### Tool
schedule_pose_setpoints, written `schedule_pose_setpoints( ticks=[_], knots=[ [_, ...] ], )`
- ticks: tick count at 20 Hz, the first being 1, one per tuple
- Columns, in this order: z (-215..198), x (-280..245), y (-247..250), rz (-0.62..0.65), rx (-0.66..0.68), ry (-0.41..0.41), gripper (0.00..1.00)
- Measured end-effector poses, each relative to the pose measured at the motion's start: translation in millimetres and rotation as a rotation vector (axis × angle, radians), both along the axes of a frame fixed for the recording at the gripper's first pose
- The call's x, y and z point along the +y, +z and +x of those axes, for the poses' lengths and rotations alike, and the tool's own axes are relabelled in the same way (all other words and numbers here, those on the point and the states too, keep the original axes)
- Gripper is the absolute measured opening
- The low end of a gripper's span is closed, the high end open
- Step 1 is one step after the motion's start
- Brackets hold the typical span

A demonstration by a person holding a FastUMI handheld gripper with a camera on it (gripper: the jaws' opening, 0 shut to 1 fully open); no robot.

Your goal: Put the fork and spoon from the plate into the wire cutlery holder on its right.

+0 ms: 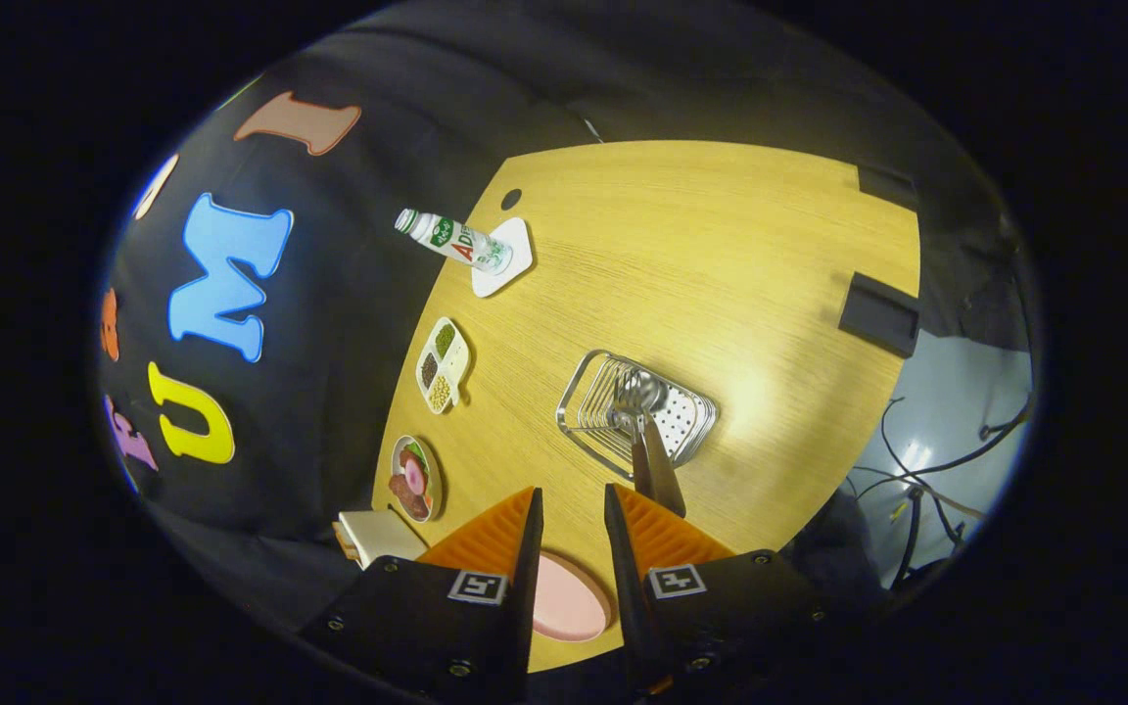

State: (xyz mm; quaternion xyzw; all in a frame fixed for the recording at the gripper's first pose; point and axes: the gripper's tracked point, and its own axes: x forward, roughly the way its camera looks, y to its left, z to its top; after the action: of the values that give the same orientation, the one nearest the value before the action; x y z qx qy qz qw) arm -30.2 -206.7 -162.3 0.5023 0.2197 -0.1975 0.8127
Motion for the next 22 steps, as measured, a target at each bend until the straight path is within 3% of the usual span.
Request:
schedule_pose_setpoints(
  ticks=[8, 22],
  knots=[
    [9.9, -5.0, 27.7, -0.398, 0.066, 0.061, 0.38],
    [11.0, -10.6, 163.6, -0.991, -0.152, -0.108, 0.38]
  ],
)
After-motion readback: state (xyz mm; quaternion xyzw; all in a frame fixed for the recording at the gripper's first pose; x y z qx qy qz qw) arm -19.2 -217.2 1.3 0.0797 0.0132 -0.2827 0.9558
